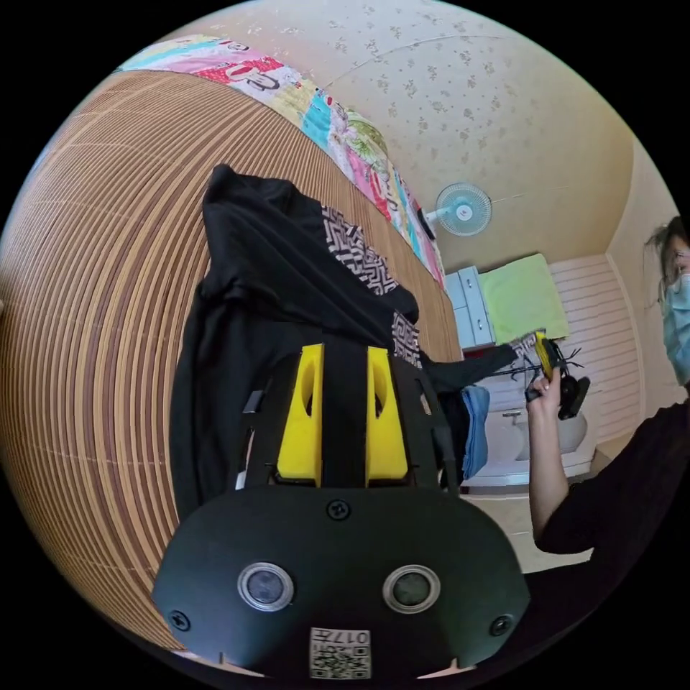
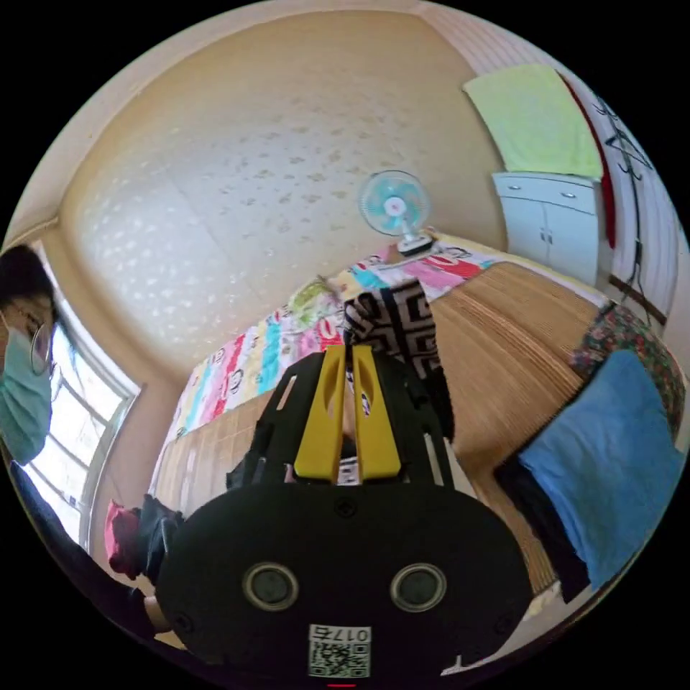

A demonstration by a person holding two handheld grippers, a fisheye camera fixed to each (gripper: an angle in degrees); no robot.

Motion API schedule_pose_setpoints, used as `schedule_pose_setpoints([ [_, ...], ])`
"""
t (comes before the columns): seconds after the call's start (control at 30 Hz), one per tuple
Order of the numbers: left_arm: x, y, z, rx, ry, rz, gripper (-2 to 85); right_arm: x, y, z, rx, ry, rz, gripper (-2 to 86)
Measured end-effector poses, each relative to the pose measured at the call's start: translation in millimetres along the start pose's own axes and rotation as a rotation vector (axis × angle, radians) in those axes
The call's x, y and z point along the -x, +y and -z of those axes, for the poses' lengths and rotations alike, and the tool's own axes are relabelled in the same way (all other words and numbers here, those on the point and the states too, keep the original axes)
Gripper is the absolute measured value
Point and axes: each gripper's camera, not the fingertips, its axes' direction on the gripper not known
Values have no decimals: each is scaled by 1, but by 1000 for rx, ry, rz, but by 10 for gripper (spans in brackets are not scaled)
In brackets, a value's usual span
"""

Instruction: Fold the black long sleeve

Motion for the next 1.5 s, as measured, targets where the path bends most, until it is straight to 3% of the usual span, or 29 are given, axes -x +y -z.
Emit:
schedule_pose_setpoints([
  [0.13,13,2,33,-165,146,69,110,119,90,-121,287,-431,136,26],
  [0.27,41,6,71,-326,156,138,123,157,233,-227,576,-320,295,36],
  [0.33,57,8,77,-333,124,192,124,149,315,-283,905,-266,329,54],
  [0.37,64,8,79,-324,112,210,124,145,327,-287,953,-286,324,59],
  [0.47,64,-5,75,-245,54,178,124,126,340,-251,920,-411,369,68],
  [0.6,40,-34,54,-145,-34,31,124,78,313,-199,824,-171,438,70],
  [0.73,22,-52,37,-127,-103,-30,124,8,255,-163,622,106,342,77],
  [0.83,13,-63,19,-94,-138,-50,118,-38,230,-175,590,267,245,95],
  [0.9,17,-69,-7,27,-225,-23,105,-61,230,-195,608,339,214,98],
  [1.0,10,-64,-5,-5,-292,-23,38,-91,241,-228,676,443,149,60],
  [1.17,-23,-50,35,-120,-177,-132,-3,-113,230,-186,503,312,-8,30],
  [1.3,-20,-48,67,-215,-61,-101,-7,-117,206,-151,372,230,-31,26],
  [1.5,29,-72,44,-151,-103,10,0,-157,184,-202,502,245,-51,38],
])
